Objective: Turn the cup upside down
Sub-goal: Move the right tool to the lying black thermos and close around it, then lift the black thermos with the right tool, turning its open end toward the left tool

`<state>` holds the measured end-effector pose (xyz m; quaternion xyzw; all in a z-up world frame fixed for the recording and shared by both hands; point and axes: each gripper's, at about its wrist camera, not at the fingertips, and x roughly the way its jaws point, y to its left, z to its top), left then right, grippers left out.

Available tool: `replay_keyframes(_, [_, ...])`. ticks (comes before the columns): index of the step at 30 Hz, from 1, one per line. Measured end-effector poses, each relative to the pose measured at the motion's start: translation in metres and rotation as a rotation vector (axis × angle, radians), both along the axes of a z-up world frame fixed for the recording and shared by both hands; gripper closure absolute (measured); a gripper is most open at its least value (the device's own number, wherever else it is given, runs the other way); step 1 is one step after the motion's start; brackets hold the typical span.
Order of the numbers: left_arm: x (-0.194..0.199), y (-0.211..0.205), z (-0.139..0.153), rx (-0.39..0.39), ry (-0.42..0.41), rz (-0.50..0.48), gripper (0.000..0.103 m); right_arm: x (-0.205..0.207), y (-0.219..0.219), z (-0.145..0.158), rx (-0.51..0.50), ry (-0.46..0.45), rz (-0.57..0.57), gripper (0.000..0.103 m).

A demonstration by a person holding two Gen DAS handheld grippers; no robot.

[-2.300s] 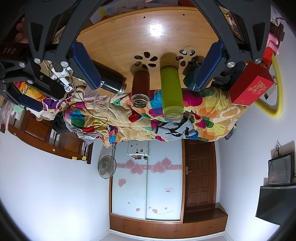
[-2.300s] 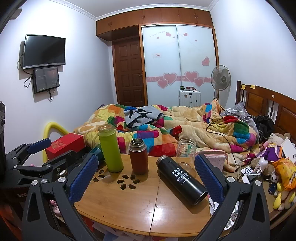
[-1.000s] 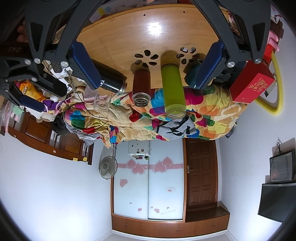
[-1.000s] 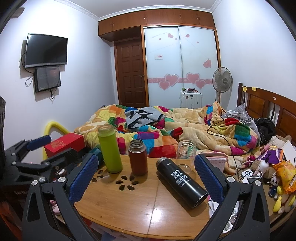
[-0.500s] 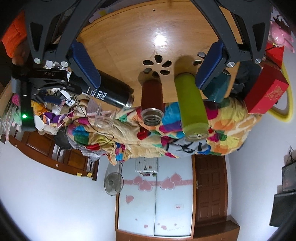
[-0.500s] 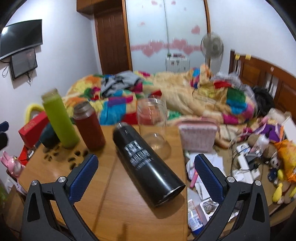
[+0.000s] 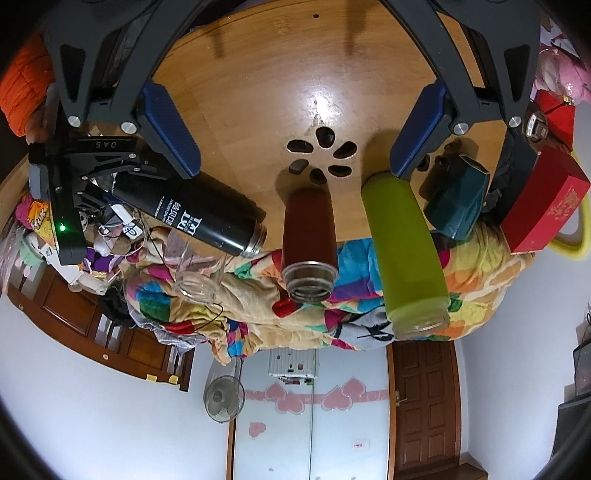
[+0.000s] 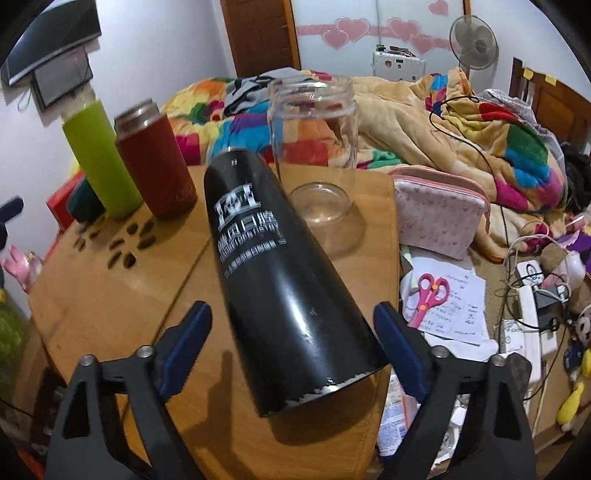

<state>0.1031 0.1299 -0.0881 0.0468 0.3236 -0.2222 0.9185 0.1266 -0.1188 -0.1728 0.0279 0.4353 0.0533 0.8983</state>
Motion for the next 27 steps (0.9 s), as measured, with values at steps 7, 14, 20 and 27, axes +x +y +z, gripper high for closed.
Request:
replay_keyframes(7, [-0.002,-0.002,-0.008,0.021,0.017,0.011,0.000,-0.016,0.007,0.002,0.032,-0.007,0.040,0.036])
replay_keyframes(14, [-0.010,0.007,-0.014,0.023,0.034,0.023,0.000,-0.037,0.030,0.009,0.012,0.000,0.020,0.041])
replay_keyframes(20, [-0.022,0.015,-0.024,0.026,0.031,0.014,0.000,-0.069,0.046,0.037,0.019,-0.058,-0.002,0.041])
replay_keyframes(27, [-0.039,0.014,-0.039,0.018,-0.026,-0.026,0.000,-0.091,0.070,0.063,-0.005,-0.069,0.048,0.042])
